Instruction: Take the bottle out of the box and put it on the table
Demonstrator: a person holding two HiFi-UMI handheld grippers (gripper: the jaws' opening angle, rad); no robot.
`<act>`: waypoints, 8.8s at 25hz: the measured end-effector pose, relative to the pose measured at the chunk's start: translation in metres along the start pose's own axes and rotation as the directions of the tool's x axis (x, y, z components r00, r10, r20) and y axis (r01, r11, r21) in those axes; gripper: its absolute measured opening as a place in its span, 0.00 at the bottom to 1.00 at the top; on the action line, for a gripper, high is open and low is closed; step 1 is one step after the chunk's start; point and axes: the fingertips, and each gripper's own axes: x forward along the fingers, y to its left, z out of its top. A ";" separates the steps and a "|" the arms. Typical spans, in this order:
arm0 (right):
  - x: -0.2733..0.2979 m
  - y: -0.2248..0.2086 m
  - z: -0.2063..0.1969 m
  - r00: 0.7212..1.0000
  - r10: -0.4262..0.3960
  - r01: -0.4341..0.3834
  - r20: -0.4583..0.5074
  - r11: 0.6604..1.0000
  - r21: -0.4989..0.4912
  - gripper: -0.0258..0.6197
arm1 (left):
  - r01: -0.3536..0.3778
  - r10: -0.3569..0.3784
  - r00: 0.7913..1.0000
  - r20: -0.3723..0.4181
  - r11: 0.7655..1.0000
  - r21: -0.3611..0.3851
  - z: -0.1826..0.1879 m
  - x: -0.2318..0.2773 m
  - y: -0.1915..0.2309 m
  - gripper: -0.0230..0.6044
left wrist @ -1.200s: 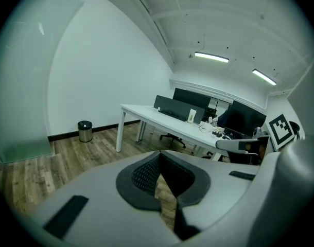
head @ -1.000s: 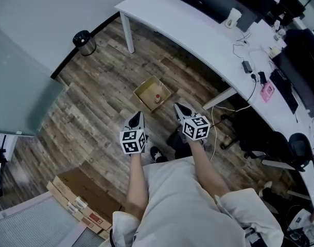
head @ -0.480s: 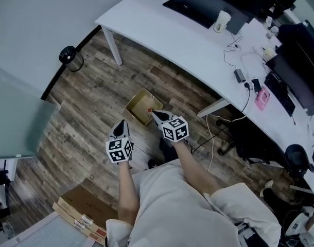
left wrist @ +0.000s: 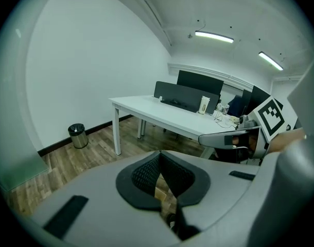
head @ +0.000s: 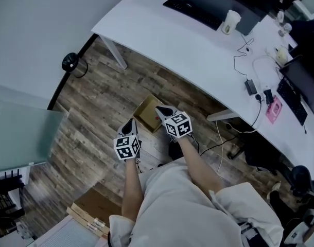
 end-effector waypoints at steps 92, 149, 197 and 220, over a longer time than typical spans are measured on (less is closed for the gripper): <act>0.293 -0.209 -0.466 0.618 -0.189 -0.338 -0.763 0.813 -0.475 0.32 | -0.032 -0.024 0.985 -0.172 0.949 -0.315 -0.412 0.272 0.115 0.06; -0.099 -0.160 0.245 0.977 -0.122 0.035 -0.177 0.903 -0.429 0.32 | 0.306 -0.325 0.941 0.097 0.936 0.172 0.141 0.116 -0.131 0.06; -0.118 -0.128 0.167 0.809 -0.572 0.568 0.133 0.820 0.072 0.40 | 0.402 -0.410 0.912 0.008 0.899 0.175 0.105 0.046 -0.010 0.06; -0.027 0.058 -0.024 0.898 -0.439 0.435 0.011 0.893 0.115 0.34 | 0.466 -0.470 0.882 -0.030 0.861 0.207 0.032 -0.015 0.005 0.06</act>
